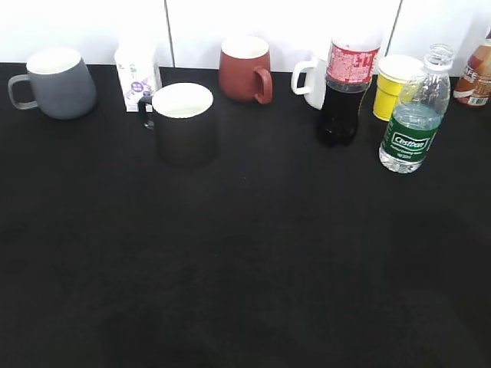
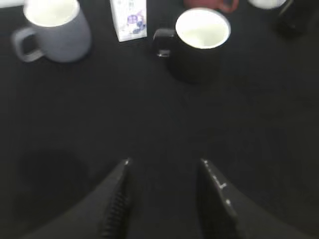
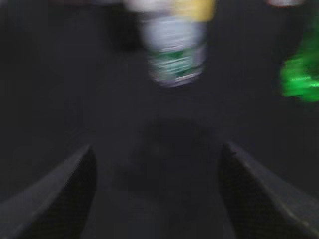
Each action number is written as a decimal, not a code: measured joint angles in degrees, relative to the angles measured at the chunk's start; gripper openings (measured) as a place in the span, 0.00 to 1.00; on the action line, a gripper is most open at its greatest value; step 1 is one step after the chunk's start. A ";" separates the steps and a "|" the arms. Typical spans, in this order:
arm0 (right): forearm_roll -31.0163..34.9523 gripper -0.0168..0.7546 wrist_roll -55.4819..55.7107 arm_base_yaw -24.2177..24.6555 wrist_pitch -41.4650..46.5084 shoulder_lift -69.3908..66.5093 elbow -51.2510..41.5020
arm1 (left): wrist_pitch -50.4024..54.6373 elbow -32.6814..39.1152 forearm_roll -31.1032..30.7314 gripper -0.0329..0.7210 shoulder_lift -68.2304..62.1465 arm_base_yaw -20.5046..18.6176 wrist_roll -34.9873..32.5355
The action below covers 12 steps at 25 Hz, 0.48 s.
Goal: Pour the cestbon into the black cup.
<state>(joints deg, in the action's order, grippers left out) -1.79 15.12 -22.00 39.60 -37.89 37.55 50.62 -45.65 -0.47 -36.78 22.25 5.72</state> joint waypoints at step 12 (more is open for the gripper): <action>-4.55 0.77 -0.17 0.00 20.90 38.22 -8.51 | 10.13 15.97 1.64 0.47 37.17 0.16 -3.80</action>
<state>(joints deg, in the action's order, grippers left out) -6.34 14.95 -22.00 60.50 0.32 29.04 60.75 -29.68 1.17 0.39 22.41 1.92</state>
